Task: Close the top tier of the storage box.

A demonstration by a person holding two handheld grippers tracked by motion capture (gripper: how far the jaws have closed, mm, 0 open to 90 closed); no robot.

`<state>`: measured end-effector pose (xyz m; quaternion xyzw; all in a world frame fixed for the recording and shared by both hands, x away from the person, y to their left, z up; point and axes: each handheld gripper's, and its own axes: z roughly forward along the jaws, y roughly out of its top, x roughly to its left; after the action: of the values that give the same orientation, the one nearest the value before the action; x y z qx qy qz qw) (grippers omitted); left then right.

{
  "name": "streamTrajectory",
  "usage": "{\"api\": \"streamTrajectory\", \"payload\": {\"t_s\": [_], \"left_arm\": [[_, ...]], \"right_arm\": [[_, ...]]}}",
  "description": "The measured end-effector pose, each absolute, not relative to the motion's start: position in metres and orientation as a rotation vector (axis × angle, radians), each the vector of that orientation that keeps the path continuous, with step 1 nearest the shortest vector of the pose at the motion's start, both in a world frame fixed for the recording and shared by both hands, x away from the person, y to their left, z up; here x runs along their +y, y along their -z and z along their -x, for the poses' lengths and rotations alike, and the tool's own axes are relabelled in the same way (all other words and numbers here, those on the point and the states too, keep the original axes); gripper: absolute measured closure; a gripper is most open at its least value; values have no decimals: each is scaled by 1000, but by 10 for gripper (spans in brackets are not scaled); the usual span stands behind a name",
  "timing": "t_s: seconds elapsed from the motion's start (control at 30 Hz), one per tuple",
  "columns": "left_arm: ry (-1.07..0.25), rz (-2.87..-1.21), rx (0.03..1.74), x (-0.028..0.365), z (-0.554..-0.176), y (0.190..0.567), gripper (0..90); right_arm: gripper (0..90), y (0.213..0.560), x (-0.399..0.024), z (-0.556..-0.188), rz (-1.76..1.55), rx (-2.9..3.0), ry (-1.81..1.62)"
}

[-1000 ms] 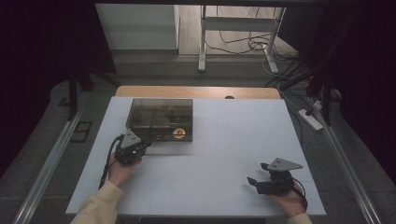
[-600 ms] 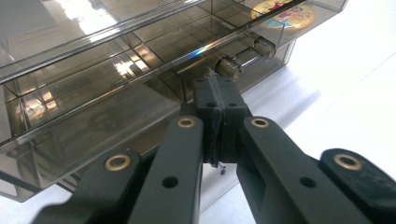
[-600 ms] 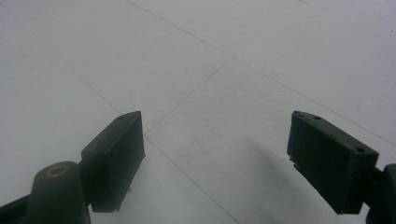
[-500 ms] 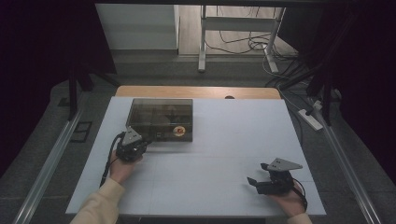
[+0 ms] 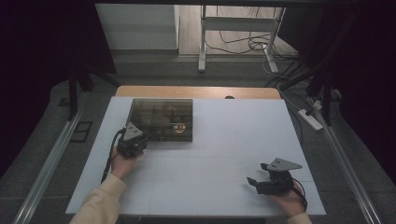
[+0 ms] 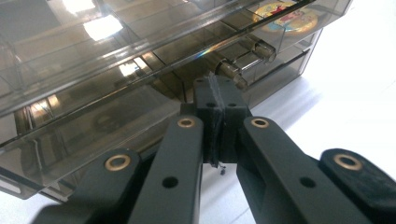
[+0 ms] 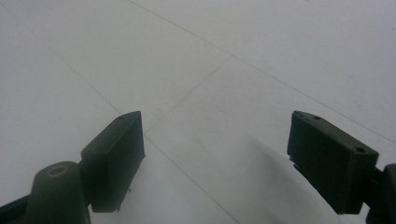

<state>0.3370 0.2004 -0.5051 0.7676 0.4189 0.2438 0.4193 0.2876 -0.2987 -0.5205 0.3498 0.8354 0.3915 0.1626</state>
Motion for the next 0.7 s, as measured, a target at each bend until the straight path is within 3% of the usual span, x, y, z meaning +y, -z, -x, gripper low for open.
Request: {"api": "streamTrajectory", "payload": {"t_s": [0.7], "left_arm": [[-613,-1918,1053,200,-348,503,887]], "right_arm": [[190,520,-302,-287,-1000,2380,-1149]]}}
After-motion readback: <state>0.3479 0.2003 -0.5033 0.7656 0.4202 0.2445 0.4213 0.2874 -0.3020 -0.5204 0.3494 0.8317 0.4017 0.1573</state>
